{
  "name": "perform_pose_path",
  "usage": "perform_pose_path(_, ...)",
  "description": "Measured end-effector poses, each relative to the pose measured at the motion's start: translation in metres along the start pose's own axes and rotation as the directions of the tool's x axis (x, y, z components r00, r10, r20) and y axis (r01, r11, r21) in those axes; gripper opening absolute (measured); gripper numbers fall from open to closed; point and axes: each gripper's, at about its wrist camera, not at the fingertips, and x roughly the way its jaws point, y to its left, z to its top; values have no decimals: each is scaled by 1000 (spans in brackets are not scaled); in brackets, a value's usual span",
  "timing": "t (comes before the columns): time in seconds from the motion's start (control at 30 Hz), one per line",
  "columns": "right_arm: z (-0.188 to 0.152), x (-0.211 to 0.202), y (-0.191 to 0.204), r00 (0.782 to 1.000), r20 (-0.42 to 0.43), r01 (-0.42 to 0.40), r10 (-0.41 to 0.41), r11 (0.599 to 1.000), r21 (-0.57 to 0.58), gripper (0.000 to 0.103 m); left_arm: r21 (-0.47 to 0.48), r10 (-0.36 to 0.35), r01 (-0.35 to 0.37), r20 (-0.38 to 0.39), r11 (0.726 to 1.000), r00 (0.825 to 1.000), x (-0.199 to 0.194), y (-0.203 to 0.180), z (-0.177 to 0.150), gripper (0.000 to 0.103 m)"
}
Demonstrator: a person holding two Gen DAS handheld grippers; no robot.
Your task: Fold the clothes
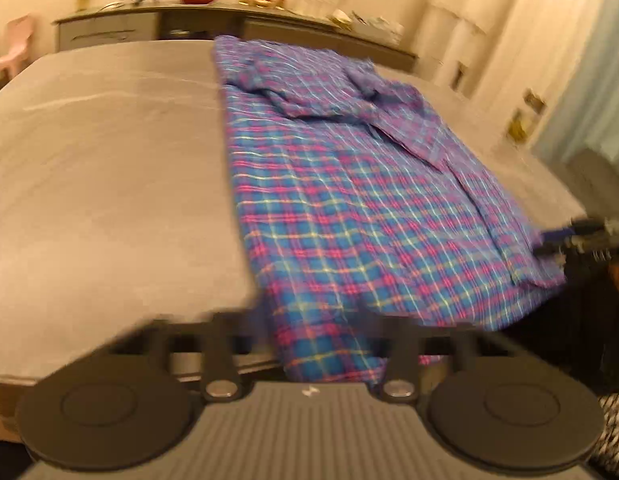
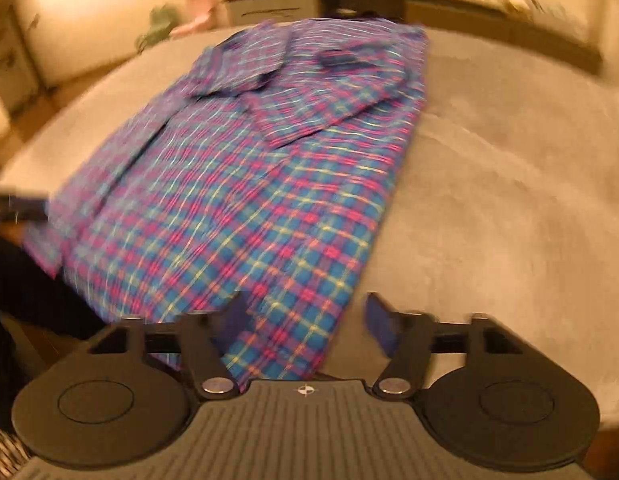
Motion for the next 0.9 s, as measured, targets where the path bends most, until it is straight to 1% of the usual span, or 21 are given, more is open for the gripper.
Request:
perform_pose_path(0.03,0,0,4,1000,0,-1,1,1000,-21,10,-6,-25,25,-8,1000,1000,0,1,3,5)
perform_pose_path(0.1,5,-2,7,1000,4,-26,26,999,-43,4,-39,-93,93,-4,995,996,-3,8,11,4)
perform_pose_path(0.17,15,-7,1,997,14,-75,75,997,-35,3,-109,-176,177,16,978,984,-6,20,28,4)
perform_pose_path(0.23,40,-14,-14,989,66,-136,134,990,29,3,-166,-230,238,67,957,971,-3,31,65,4)
perform_pose_path(0.27,57,-14,-28,982,102,-168,160,983,71,3,-201,-239,254,96,946,966,0,37,88,4)
perform_pose_path(0.3,79,-11,-48,973,146,-200,181,971,128,3,-242,-230,256,129,936,965,8,46,115,4)
perform_pose_path(0.37,123,9,-91,955,224,-249,193,933,258,3,-331,-208,260,185,907,961,29,64,169,4)
perform_pose_path(0.4,141,25,-114,944,262,-286,201,895,342,3,-364,-201,260,193,894,960,43,72,185,5)
perform_pose_path(0.43,157,42,-137,931,302,-327,207,842,429,4,-392,-194,258,196,883,961,58,82,199,6)
perform_pose_path(0.47,168,62,-159,918,345,-360,197,781,511,5,-420,-186,255,199,871,962,72,91,213,11)
perform_pose_path(0.5,172,79,-176,909,376,-379,179,730,569,14,-447,-179,253,202,858,963,86,100,227,19)
perform_pose_path(0.53,170,92,-190,900,399,-401,174,689,604,44,-453,-153,234,209,860,966,91,106,229,22)
perform_pose_path(0.57,166,104,-203,891,420,-424,173,648,633,56,-451,-121,209,216,867,969,92,111,227,31)
perform_pose_path(0.6,165,106,-208,888,425,-427,173,651,627,65,-450,-89,184,224,874,970,93,116,226,43)
perform_pose_path(0.67,165,104,-213,889,422,-417,176,693,588,65,-413,-30,144,271,899,962,81,120,215,55)
perform_pose_path(0.7,165,103,-216,890,420,-411,178,714,567,65,-400,-24,141,283,906,959,77,121,211,56)
perform_pose_path(0.73,166,100,-212,892,414,-393,181,761,516,65,-386,-34,148,286,910,958,74,121,210,56)
perform_pose_path(0.77,167,97,-206,900,398,-364,179,811,457,65,-364,-51,155,279,918,959,76,118,208,59)
perform_pose_path(0.8,166,97,-199,908,378,-335,179,853,401,65,-338,-61,149,259,929,964,78,114,205,59)
perform_pose_path(0.83,167,100,-193,918,353,-312,182,881,356,65,-318,-55,127,226,940,972,84,109,203,59)
perform_pose_path(0.9,168,108,-179,934,314,-262,170,924,277,65,-279,-32,77,164,957,986,97,99,200,59)
